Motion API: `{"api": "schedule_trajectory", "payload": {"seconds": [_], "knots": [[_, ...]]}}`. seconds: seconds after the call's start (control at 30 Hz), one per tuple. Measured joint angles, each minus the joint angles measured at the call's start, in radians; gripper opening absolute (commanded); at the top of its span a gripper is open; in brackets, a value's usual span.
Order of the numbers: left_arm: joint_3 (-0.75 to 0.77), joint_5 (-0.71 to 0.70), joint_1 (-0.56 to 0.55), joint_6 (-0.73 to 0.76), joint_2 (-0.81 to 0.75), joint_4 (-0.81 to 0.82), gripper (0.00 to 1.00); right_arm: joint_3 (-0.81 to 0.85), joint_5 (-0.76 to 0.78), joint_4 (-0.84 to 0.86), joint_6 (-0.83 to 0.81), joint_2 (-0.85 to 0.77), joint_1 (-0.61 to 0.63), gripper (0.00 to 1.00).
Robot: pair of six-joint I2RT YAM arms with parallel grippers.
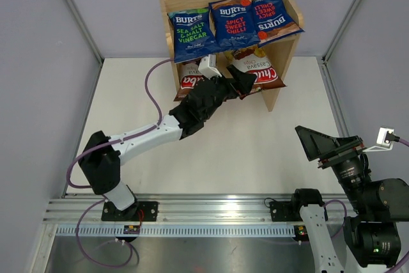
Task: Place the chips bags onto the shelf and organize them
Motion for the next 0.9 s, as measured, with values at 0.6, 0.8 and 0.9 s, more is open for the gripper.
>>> {"api": "schedule_trajectory", "payload": {"seconds": [0.6, 0.8, 0.9], "knots": [[-0.068, 0.021, -0.051, -0.071, -0.055, 0.013, 0.99, 0.0, 0.0, 0.0, 0.001, -0.002, 0.0, 0.99], [-0.135, 0.024, -0.066, -0.102, -0.092, 0.013, 0.99, 0.0, 0.0, 0.0, 0.001, -0.002, 0.0, 1.0], [-0.163, 0.024, -0.098, -0.096, -0.127, 0.006, 0.99, 0.0, 0.001, 0.0, -0.002, -0.002, 0.0, 1.0]]}}
